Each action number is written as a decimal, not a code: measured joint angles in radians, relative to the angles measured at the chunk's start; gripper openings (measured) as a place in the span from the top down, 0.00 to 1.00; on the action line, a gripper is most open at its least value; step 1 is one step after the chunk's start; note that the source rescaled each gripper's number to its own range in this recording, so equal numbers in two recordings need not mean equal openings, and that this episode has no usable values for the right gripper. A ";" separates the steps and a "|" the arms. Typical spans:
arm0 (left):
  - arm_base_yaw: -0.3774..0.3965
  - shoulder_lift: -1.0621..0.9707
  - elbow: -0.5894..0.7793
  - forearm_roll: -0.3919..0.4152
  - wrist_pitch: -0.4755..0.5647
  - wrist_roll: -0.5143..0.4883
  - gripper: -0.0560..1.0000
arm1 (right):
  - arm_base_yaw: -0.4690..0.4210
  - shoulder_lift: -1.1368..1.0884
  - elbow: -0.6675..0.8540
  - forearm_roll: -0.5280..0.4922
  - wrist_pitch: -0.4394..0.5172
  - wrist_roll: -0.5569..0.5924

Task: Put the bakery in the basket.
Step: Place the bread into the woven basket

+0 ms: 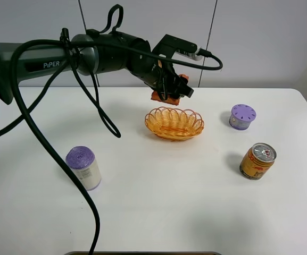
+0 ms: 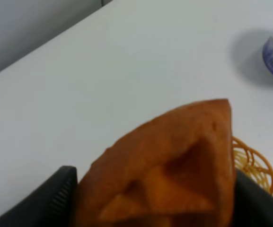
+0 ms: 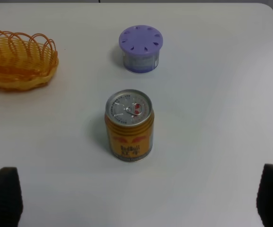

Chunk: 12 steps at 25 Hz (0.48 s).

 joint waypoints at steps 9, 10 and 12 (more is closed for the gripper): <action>-0.005 0.050 0.082 -0.037 -0.154 0.000 0.92 | 0.000 0.000 0.000 0.000 0.000 0.000; -0.007 0.061 0.082 -0.037 -0.159 0.000 0.92 | 0.000 0.000 0.000 0.000 0.000 0.000; -0.012 0.082 0.082 -0.038 -0.165 0.001 0.92 | 0.000 0.000 0.000 0.000 0.000 0.000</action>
